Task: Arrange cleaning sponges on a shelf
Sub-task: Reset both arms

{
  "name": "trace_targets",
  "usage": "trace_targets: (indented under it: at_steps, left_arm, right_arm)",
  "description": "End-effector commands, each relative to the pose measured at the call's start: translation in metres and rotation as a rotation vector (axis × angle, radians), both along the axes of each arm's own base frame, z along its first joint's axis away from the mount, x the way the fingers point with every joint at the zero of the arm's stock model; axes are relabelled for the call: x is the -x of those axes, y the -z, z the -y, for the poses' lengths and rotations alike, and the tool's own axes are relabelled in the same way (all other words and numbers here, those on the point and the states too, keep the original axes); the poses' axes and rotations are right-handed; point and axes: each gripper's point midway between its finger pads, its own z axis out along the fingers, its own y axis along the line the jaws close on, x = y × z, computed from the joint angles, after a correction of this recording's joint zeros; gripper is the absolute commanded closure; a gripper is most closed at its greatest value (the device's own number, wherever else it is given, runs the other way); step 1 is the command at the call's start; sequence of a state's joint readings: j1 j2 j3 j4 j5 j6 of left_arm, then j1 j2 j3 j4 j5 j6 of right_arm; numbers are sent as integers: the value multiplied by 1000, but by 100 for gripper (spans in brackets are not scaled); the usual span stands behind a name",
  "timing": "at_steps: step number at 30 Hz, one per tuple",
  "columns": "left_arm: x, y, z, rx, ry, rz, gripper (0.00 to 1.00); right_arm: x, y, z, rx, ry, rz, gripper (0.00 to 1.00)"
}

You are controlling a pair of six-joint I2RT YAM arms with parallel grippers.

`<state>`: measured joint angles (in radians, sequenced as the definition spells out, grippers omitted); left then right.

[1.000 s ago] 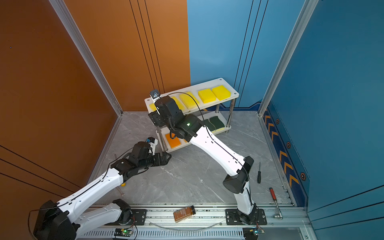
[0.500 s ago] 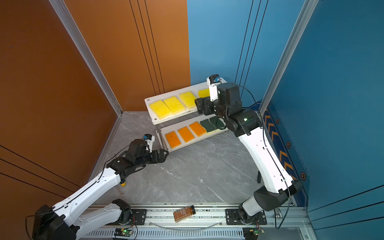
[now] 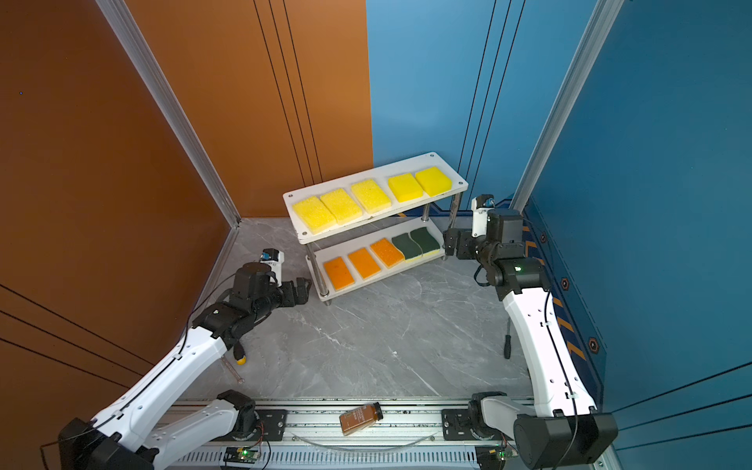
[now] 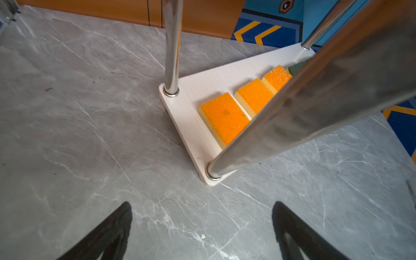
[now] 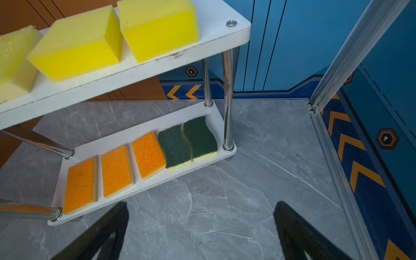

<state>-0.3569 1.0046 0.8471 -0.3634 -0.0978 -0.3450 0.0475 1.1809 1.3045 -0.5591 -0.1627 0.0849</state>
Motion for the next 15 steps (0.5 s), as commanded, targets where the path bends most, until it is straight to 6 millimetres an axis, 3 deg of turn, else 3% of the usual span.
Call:
trace_targets:
  at_steps: [1,5,8,11,15]
  left_arm:
    - [-11,-28,-19,-80,-42,109,2]
    - [-21,-46,-24,-103,-38,259,2]
    - [-24,-49,-32,-105,-62,339,2]
    - [-25,-45,-32,-119,-26,382,2]
    - [-28,-33,-47,-157,-84,378,2]
  right_arm:
    - [-8,7,1,-69,-57,69,0]
    - [-19,43,9,-78,-47,93,0]
    - [-26,76,13,-48,-32,117,0]
    - [-32,113,20,-17,0,108,0]
    - [-32,169,29,24,45,52,0]
